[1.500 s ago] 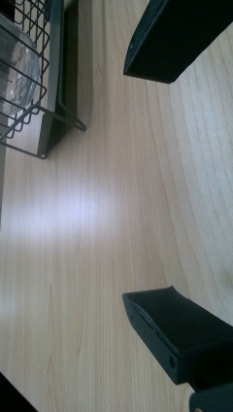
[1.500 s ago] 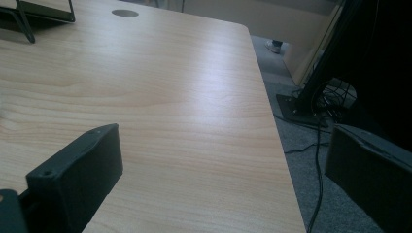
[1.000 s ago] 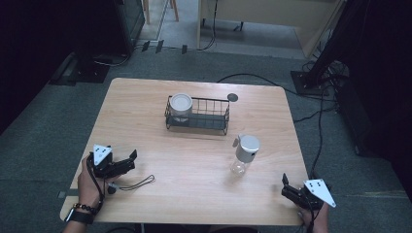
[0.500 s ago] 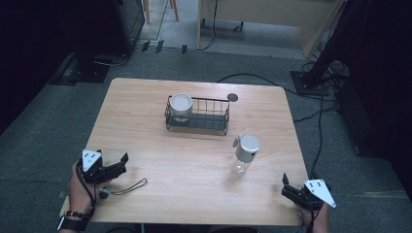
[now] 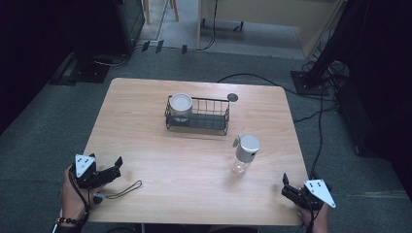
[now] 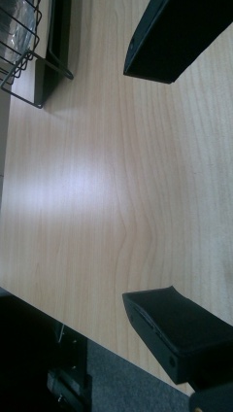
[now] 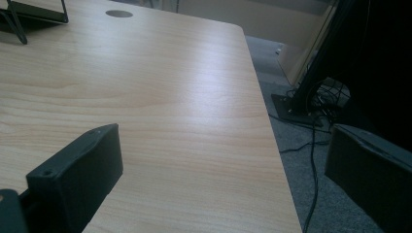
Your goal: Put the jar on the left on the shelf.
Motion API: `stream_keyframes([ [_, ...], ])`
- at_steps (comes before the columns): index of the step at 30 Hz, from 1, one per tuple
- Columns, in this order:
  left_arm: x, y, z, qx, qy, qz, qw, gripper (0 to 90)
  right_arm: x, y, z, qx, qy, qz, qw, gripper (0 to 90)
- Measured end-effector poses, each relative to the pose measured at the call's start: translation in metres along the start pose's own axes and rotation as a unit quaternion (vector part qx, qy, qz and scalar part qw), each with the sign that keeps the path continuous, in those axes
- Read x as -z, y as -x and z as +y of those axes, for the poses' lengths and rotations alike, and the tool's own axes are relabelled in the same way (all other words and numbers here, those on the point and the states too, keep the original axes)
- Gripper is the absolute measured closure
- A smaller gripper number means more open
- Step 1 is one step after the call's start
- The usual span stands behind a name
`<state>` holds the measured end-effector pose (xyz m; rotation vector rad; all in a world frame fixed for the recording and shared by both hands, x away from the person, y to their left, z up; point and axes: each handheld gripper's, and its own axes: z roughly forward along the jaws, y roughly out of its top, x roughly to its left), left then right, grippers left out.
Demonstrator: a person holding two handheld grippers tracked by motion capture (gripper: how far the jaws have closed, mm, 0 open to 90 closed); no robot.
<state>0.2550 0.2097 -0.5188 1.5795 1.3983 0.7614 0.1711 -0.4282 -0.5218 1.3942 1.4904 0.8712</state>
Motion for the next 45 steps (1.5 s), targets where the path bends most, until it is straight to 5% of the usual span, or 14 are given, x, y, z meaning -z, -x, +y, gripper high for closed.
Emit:
stream_keyframes([
  [22,0.025,-0.031,-0.008,0.011,0.0,-0.002,0.9999,0.0,0.0,0.0,0.0,-0.001,-0.002,-0.002,1.0,0.0],
  [32,0.033,-0.043,-0.012,0.042,0.006,-0.022,0.9988,3.4,0.0,0.002,0.0,-0.006,0.0,0.001,1.0,0.0],
  [45,0.04,-0.046,-0.015,0.019,-0.004,-0.032,0.9993,0.0,0.001,0.009,0.001,-0.038,0.002,0.014,0.9992,0.0],
])
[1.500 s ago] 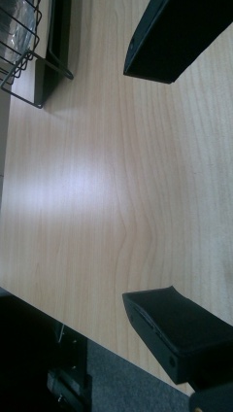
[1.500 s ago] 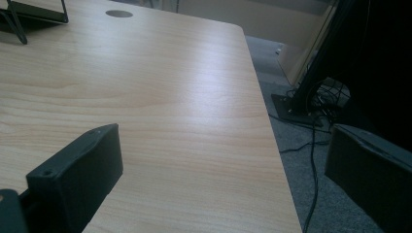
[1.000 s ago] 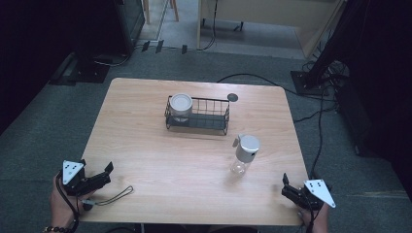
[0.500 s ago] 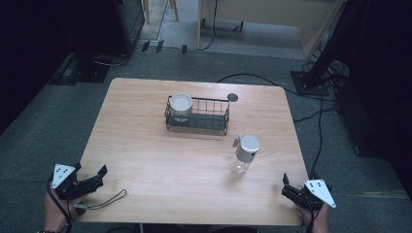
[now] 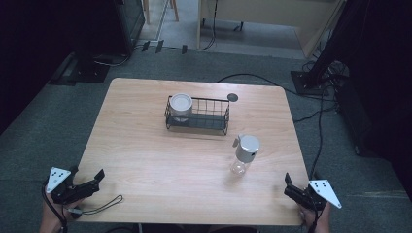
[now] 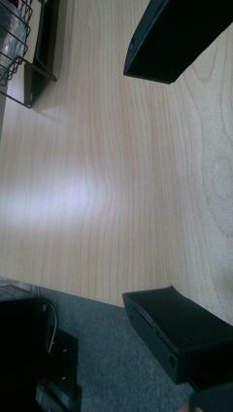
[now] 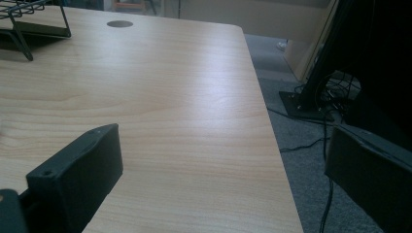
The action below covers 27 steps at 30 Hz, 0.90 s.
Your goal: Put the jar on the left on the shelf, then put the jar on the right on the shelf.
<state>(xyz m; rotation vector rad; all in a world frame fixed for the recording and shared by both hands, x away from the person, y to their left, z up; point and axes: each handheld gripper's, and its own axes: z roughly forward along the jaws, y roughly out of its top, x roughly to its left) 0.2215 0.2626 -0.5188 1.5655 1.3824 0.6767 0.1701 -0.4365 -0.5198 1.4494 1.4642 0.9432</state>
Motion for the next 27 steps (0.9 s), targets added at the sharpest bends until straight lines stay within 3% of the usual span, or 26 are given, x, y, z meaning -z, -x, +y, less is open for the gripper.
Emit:
stream_keyframes([
  [4,-0.001,0.0,0.0,0.002,-0.004,0.009,1.0,0.0,-0.001,0.0,0.0,0.001,-0.002,-0.004,1.0,0.0],
  [12,-0.002,0.0,0.001,0.011,0.0,0.003,0.9999,0.0,-0.001,0.006,0.004,-0.018,-0.008,-0.001,0.9998,0.0],
  [16,-0.002,0.0,0.001,0.013,0.0,0.005,0.9999,0.0,0.0,0.006,0.007,-0.015,-0.012,0.003,0.9998,0.0],
  [27,-0.003,0.0,0.001,0.016,-0.003,0.005,0.9999,0.0,0.008,-0.007,0.029,-0.015,-0.007,0.042,0.999,0.0],
])
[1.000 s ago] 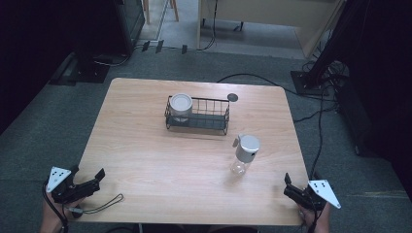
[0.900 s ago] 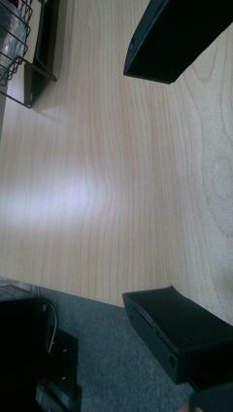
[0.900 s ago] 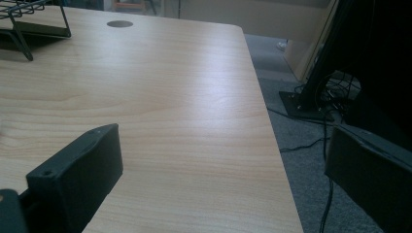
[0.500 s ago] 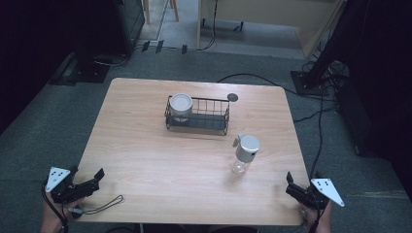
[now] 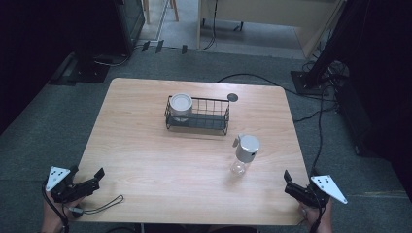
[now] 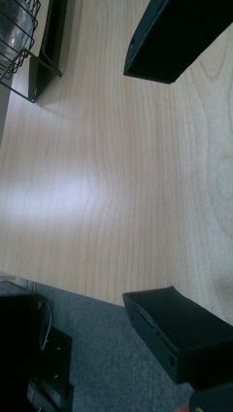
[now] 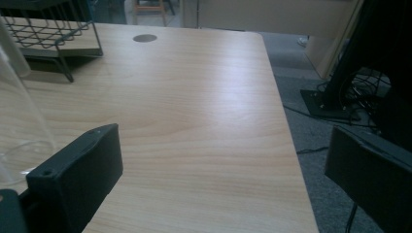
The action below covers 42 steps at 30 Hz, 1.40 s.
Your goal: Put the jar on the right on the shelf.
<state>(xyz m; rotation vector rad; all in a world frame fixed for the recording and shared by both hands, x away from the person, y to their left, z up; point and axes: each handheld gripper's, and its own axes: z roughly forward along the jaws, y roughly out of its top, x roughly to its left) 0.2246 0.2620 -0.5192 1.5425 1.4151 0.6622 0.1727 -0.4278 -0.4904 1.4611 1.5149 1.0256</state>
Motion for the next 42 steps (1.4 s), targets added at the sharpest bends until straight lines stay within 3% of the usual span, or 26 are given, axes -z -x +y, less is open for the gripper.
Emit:
stream_keyframes([
  [11,0.0,0.001,0.0,-0.001,0.002,0.002,1.0,0.0,0.003,-0.025,0.018,0.012,0.002,0.035,0.9993,0.0],
  [42,0.001,0.001,0.0,0.001,0.004,0.001,1.0,0.0,-0.007,-0.08,0.043,0.028,0.001,0.09,0.9955,0.0],
])
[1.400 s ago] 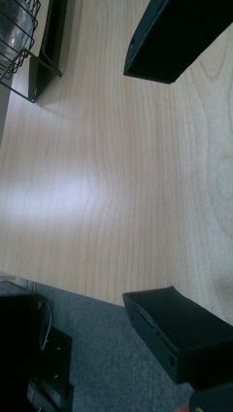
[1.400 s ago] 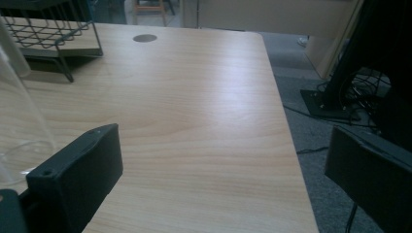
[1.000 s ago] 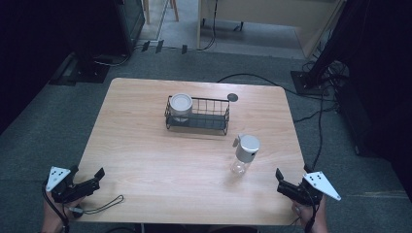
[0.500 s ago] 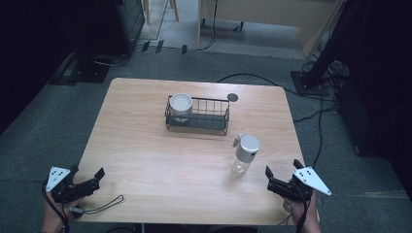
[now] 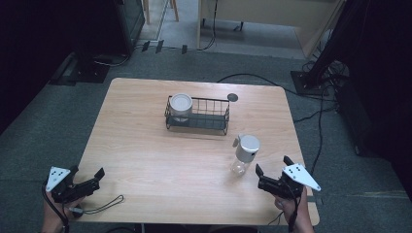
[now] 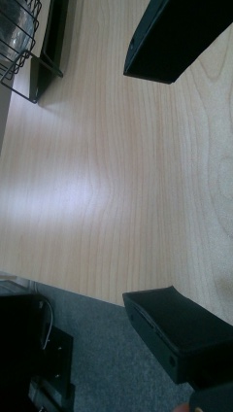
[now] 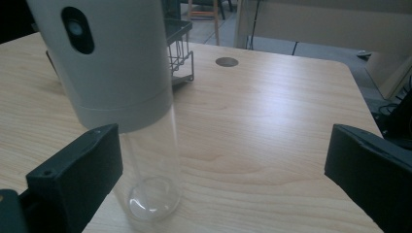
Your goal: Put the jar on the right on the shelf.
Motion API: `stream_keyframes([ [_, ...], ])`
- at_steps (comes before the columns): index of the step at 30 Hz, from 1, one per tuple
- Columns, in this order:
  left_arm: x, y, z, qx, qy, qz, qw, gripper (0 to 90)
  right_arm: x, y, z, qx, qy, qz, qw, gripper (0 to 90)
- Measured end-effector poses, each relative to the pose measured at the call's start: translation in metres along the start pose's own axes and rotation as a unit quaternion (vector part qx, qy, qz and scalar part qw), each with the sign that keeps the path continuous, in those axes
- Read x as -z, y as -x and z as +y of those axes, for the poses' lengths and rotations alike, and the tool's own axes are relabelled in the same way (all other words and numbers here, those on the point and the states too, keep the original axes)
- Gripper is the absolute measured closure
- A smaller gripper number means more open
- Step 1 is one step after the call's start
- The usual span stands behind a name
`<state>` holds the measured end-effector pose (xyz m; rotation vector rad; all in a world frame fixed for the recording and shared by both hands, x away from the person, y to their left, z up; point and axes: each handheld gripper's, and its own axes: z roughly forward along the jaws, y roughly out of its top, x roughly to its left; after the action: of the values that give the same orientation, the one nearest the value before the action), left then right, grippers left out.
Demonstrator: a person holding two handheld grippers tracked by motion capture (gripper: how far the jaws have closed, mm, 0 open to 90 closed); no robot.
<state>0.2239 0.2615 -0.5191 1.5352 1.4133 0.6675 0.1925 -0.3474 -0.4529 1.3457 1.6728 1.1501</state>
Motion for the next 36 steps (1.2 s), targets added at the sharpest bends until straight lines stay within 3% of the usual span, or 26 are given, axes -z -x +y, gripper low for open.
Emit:
stream_keyframes([
  [11,0.0,0.0,0.0,0.001,0.0,0.001,1.0,0.0,-0.017,-0.021,0.004,0.011,-0.01,0.016,0.9998,0.0],
  [27,0.0,0.0,0.0,0.0,-0.001,0.001,1.0,0.0,-0.038,-0.037,0.004,0.013,-0.023,0.023,0.9994,0.2],
  [36,0.0,0.0,0.0,0.0,-0.001,0.0,1.0,0.0,-0.055,-0.05,0.0,0.012,-0.03,0.028,0.9991,8.0],
])
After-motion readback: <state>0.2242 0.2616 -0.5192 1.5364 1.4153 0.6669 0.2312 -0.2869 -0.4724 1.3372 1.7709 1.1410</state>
